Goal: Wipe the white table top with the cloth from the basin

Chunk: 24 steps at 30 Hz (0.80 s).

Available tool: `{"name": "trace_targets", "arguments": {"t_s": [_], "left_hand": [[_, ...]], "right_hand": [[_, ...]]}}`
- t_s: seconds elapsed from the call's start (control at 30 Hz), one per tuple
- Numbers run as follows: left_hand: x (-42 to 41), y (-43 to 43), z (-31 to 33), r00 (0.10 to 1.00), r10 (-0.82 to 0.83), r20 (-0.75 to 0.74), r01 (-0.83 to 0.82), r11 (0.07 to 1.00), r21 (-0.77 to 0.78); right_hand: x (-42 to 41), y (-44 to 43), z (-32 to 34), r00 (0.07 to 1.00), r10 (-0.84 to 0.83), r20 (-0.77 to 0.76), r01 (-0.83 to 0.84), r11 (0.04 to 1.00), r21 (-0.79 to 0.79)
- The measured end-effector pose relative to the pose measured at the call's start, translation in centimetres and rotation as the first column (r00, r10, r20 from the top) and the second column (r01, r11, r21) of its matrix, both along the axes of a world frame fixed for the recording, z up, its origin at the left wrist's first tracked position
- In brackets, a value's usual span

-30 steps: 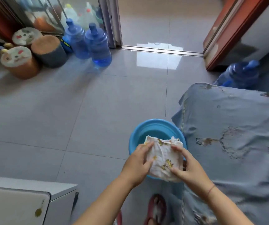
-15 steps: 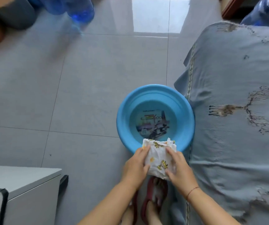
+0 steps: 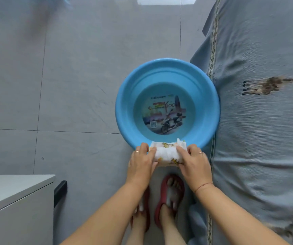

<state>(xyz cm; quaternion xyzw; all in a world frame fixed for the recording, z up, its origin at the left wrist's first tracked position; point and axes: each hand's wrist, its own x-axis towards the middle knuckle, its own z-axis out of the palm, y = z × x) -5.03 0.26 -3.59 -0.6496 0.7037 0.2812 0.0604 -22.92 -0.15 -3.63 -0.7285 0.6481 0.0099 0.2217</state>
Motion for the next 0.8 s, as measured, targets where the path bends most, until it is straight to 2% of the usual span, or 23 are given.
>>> {"name": "trace_targets", "arguments": {"t_s": [0.1, 0.27, 0.47, 0.53, 0.63, 0.7, 0.8], "left_hand": [[0.8, -0.2, -0.2, 0.983, -0.140, 0.116, 0.157, 0.977, -0.146], [1.9, -1.1, -1.2, 0.966, -0.259, 0.026, 0.259, 0.943, -0.208], [1.9, -1.6, -1.4, 0.962, -0.269, -0.036, 0.255, 0.941, -0.222], [1.9, -1.5, -1.3, 0.966, -0.257, -0.007, 0.253, 0.953, -0.167], [2.0, -1.0, -1.0, 0.955, -0.292, 0.049, 0.291, 0.956, 0.026], [2.5, -1.2, -0.1, 0.961, -0.270, 0.064, 0.269, 0.963, 0.032], [3.2, -0.7, 2.8, 0.976, -0.215, 0.047, 0.215, 0.977, 0.005]], "right_hand": [[-0.6, -0.2, -0.8, 0.994, 0.077, -0.080, -0.084, 0.992, -0.091], [-1.3, -0.3, -1.8, 0.986, 0.155, -0.063, -0.163, 0.975, -0.152], [-1.1, -0.4, -1.9, 0.986, 0.167, -0.030, -0.169, 0.969, -0.179], [-0.8, -0.6, -1.4, 0.986, 0.159, -0.051, -0.164, 0.980, -0.113], [-0.5, -0.4, -0.4, 0.968, 0.216, -0.125, -0.194, 0.967, 0.165], [-0.8, -0.5, 0.2, 0.949, 0.265, -0.174, -0.215, 0.941, 0.260], [-0.2, -0.5, 2.8, 0.951, 0.273, -0.148, -0.233, 0.942, 0.240]]}}
